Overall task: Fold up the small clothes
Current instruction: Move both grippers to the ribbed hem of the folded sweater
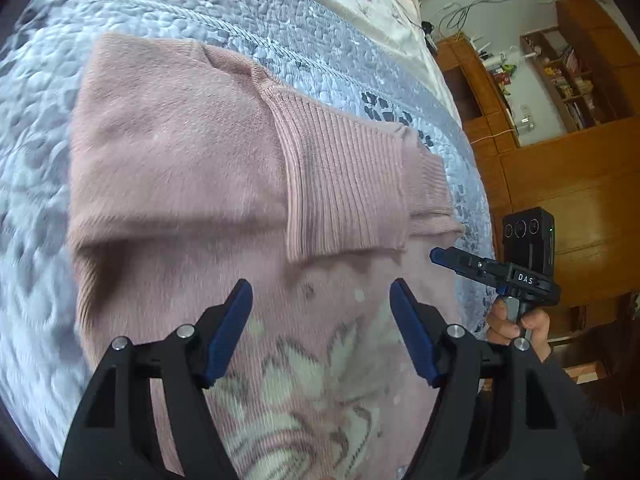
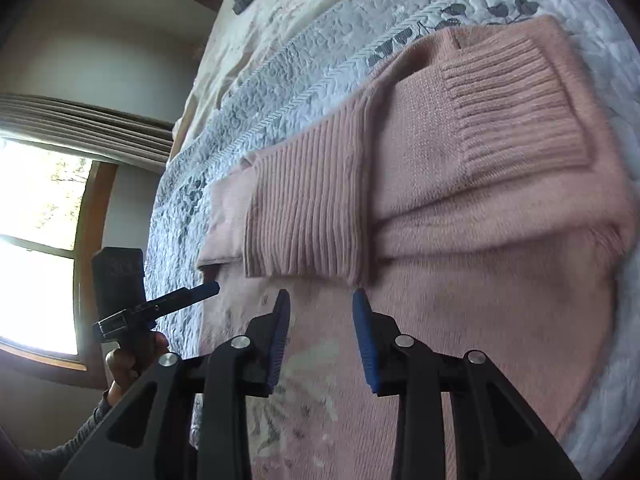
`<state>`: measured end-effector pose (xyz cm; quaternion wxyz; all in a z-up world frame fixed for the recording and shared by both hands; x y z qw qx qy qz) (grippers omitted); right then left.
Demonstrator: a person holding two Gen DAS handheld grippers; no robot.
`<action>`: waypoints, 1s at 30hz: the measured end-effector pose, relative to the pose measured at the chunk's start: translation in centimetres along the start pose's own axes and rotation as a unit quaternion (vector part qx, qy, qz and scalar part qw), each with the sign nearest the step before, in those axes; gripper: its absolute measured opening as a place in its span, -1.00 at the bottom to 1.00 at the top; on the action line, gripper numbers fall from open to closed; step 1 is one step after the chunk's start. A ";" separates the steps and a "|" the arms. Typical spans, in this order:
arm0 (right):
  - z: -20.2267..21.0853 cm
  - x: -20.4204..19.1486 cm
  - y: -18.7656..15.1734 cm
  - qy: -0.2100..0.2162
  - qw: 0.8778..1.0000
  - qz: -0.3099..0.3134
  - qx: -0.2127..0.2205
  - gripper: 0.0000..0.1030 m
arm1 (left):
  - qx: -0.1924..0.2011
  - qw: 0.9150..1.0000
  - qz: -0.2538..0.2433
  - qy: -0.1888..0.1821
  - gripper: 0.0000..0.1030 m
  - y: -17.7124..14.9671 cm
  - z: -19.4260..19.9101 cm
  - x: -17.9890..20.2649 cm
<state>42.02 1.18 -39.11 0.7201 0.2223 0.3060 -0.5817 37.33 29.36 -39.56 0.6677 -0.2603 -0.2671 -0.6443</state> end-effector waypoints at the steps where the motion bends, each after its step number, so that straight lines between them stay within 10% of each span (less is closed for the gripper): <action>1: 0.9 0.2 -1.4 -0.005 1.000 -0.002 0.001 -0.33 | 0.006 1.000 0.010 -0.007 0.42 -1.7 1.0 -0.2; 13: 6.9 7.3 -25.5 -0.040 0.993 -0.108 -0.012 0.18 | 0.015 0.989 0.144 -0.010 0.48 -25.1 5.8 -5.5; 30: 3.4 11.2 -31.5 -0.024 0.982 -0.187 -0.026 0.17 | -0.089 0.985 0.146 0.020 0.51 -29.6 -1.2 -7.0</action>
Point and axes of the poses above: each gripper's, at about its wrist camera, not at the fingertips, and z roughly against the way its jaws point, x to its right, y to its top, the point moved 6 cm from there along -z, roughly the way its jaws point, and after that the axes turned 15 degrees about -x, right-handed, at the moved point
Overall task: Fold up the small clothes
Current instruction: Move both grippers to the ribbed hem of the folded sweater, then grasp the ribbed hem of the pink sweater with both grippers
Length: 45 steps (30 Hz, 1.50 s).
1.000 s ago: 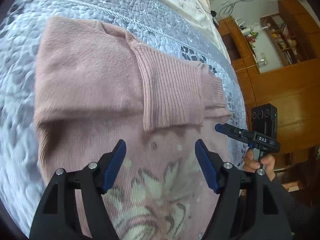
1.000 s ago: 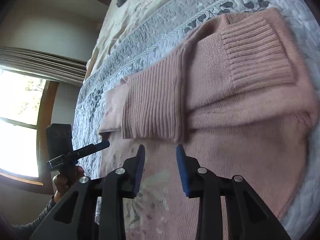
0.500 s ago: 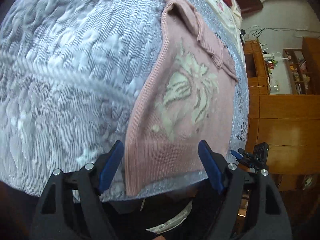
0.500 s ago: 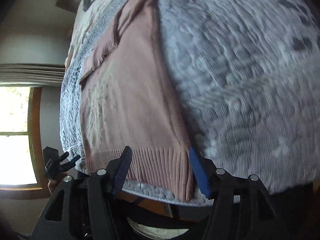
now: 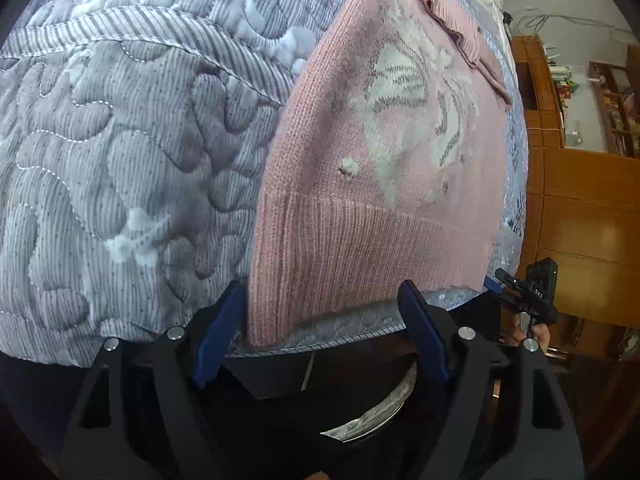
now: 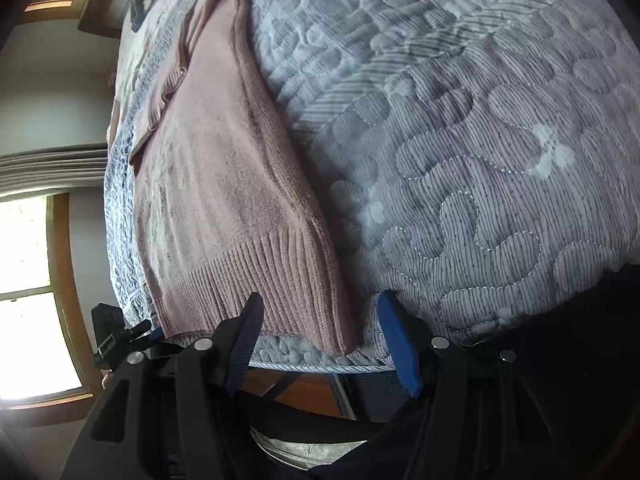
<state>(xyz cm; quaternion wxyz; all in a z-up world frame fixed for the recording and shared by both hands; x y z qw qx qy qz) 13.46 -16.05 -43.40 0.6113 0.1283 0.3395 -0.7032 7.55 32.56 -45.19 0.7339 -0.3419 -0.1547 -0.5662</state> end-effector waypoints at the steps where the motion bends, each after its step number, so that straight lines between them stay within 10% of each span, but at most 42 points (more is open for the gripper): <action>1: -0.2 0.1 0.1 0.001 1.000 -0.005 -0.001 0.17 | 0.001 1.000 0.002 0.004 0.50 0.1 -0.3 -0.1; 7: -1.7 0.3 -0.2 0.000 1.000 -0.013 -0.015 0.17 | 0.014 0.999 0.030 -0.023 -0.02 0.0 -0.4 -1.1; 11: -2.6 0.1 -0.4 0.003 1.000 -0.013 -0.021 0.17 | 0.012 0.997 0.052 -0.050 -0.78 -0.1 -0.6 -2.2; 16: -3.2 -1.4 -1.1 0.012 1.000 0.005 -0.018 -0.79 | 0.045 0.992 0.063 -0.095 -0.85 -1.2 0.8 -2.4; 33: 7.0 -9.6 -0.6 0.183 0.978 0.051 0.090 -0.82 | 0.154 0.953 0.017 -0.259 -0.87 -2.2 10.7 5.0; 45: 11.7 -11.9 9.4 0.159 0.979 0.048 0.117 -0.82 | 0.176 0.943 0.055 -0.276 -0.87 6.7 14.6 6.0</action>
Point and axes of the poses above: each gripper's, at about its wrist camera, not at the fingertips, and z roughly against the way its jaws point, x to its right, y to its top, the point moved 6 cm from there along -z, roughly the way its jaws point, and after that the axes turned 15 degrees about -x, right-handed, at the moved point
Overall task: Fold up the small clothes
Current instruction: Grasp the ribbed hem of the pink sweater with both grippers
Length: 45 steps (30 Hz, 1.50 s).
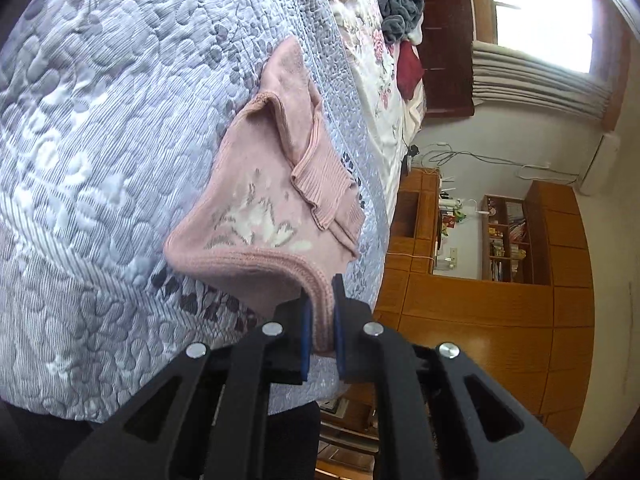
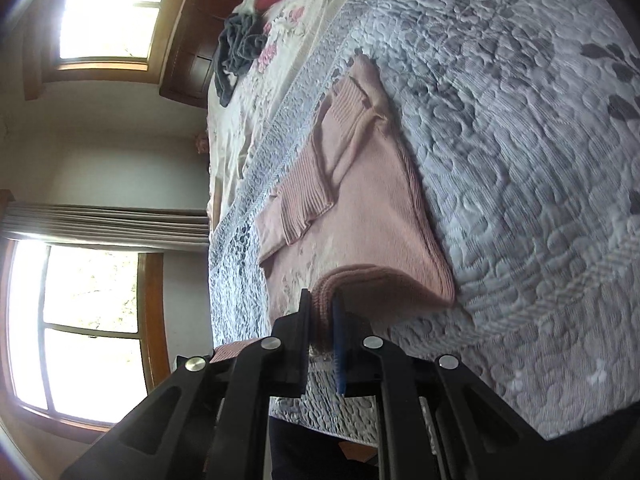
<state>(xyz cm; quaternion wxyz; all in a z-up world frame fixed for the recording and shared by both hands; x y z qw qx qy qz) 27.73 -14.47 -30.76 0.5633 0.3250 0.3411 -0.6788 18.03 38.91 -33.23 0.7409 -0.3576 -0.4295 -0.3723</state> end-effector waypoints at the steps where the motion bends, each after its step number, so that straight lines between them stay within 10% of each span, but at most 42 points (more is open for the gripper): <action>1: -0.4 0.0 1.1 -0.005 1.000 -0.003 -0.002 -0.82 | 0.002 1.000 0.004 0.005 -0.87 1.0 -0.3 -0.1; 16: -8.2 5.2 13.0 -0.096 0.992 -0.064 -0.047 -0.72 | -0.020 0.990 0.081 0.112 -0.80 14.2 -7.0 -4.7; 23: -6.4 3.6 14.3 -0.082 0.995 -0.026 -0.046 -0.29 | -0.012 0.988 -0.006 0.155 -0.42 14.1 -6.2 -1.8; 41: -12.0 1.8 13.6 -0.293 0.937 0.177 -0.066 -0.26 | -0.065 0.919 -0.139 0.363 -0.29 14.8 -9.8 -1.4; 45: -12.5 1.6 13.0 -0.303 0.930 0.197 -0.072 -0.34 | -0.066 0.912 -0.157 0.373 -0.87 14.5 -10.2 -1.2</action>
Point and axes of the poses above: each gripper's, at about its wrist camera, not at the fingertips, and z roughly against the way its jaws point, x to its right, y to its top, the point moved 6 cm from there along -z, roughly the way its jaws point, and after that the axes turned 15 degrees about -x, right-handed, at the moved point
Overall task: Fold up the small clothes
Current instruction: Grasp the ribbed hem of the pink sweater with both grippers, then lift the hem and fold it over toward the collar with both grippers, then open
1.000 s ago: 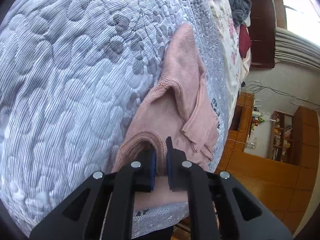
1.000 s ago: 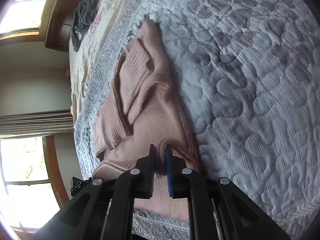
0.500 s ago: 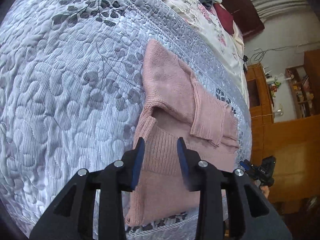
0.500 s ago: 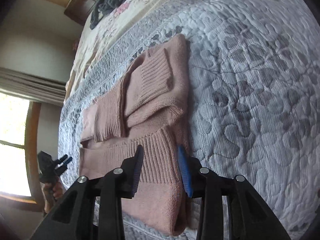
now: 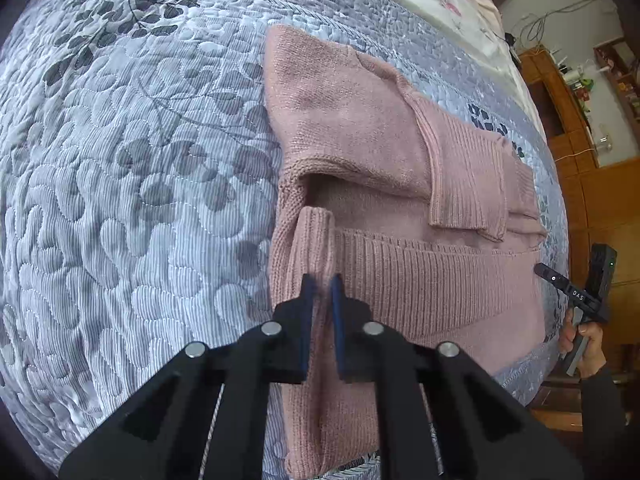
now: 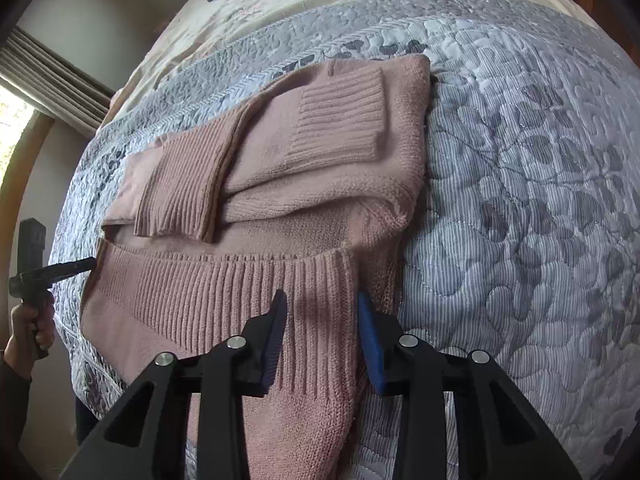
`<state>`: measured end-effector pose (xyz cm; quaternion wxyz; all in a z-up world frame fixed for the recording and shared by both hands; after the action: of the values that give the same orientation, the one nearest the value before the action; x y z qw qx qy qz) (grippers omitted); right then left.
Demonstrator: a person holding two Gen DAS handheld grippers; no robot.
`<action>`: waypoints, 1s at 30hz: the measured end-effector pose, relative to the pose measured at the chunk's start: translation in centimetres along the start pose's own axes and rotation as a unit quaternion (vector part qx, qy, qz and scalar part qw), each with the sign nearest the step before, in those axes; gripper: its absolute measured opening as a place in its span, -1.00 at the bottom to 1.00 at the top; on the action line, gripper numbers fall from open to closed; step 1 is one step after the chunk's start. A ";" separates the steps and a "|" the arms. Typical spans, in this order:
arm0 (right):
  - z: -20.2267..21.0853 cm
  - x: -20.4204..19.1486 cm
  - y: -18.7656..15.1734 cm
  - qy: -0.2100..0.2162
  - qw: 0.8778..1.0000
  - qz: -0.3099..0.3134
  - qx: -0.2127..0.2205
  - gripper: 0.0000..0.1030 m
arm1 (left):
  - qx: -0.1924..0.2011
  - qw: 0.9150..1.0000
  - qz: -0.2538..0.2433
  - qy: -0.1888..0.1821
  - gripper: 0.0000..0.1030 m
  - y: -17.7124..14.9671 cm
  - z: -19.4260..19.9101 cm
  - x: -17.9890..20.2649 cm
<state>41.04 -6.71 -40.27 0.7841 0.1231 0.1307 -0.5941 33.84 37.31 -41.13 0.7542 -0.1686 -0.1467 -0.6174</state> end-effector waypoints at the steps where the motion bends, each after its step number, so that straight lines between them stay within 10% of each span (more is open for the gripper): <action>1: 0.0 -0.1 -0.1 -0.005 1.000 0.008 0.001 -0.37 | 0.004 1.000 -0.006 0.006 -0.87 -0.1 0.1 0.1; 9: 1.3 -0.6 -0.6 -0.008 1.000 0.023 0.020 -0.81 | 0.047 0.999 -0.014 -0.007 -0.91 -0.8 1.5 1.0; 20: 8.6 -2.2 -1.9 0.006 0.994 0.030 0.107 -0.87 | 0.144 0.985 -0.069 -0.065 -0.98 -2.8 9.8 4.5; 30: 12.7 -1.1 7.6 0.020 0.988 -0.003 0.151 -0.87 | 0.169 0.980 -0.074 -0.075 -0.98 7.1 12.6 5.5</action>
<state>48.87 -8.17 -27.69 0.7522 0.2516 0.0554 -0.6064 41.69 39.21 -27.91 0.7110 -0.0736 -0.3168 -0.6235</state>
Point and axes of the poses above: each gripper's, at about its wrist camera, not at the fingertips, and z roughly against the way its jaws point, x to its right, y to its top, the point moved 6 cm from there along -z, roughly the way its jaws point, and after that the axes turned 15 degrees about -x, right-handed, at the moved point
